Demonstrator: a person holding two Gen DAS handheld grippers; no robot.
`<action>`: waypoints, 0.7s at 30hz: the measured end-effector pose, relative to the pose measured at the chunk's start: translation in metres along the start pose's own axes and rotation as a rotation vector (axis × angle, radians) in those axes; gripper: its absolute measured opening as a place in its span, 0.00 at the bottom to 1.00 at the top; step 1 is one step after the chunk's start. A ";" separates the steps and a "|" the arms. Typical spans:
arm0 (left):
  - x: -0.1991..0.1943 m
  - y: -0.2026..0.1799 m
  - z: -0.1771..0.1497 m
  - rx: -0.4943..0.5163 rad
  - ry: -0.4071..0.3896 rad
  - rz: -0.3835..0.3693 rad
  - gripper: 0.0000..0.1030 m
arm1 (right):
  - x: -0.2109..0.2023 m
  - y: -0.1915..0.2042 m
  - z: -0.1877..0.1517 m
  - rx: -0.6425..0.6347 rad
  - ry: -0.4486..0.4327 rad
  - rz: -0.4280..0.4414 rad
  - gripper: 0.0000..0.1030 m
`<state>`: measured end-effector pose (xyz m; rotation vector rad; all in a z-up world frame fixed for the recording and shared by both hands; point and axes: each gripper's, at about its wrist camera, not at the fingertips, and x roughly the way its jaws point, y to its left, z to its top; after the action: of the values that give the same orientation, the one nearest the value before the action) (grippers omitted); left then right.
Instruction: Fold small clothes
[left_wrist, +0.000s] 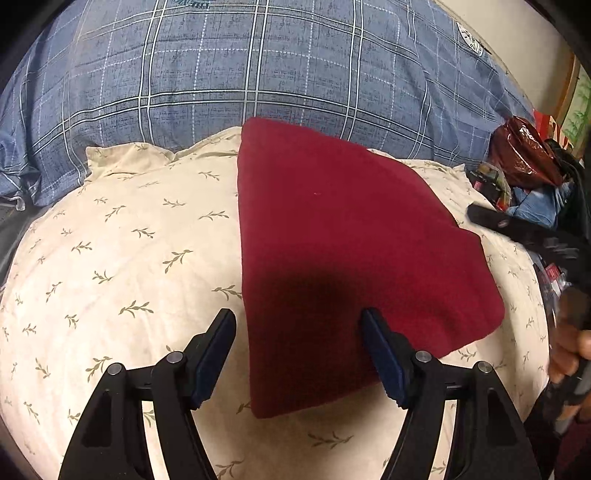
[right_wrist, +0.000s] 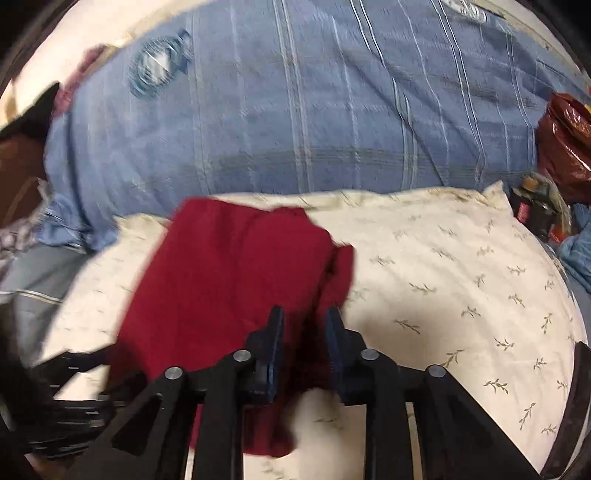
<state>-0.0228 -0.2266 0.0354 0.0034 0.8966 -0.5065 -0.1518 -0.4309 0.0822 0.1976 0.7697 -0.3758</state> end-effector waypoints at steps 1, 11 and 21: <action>0.001 0.000 0.000 -0.001 0.000 0.001 0.68 | -0.008 0.005 0.000 -0.010 -0.019 0.028 0.30; 0.009 0.000 -0.001 -0.008 0.020 -0.001 0.71 | 0.040 0.013 -0.029 -0.056 0.084 -0.004 0.49; 0.012 0.004 0.001 -0.034 0.014 -0.004 0.76 | 0.014 0.008 -0.024 0.020 0.059 0.050 0.55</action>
<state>-0.0143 -0.2284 0.0256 -0.0256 0.9188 -0.4960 -0.1552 -0.4201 0.0552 0.2466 0.8181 -0.3317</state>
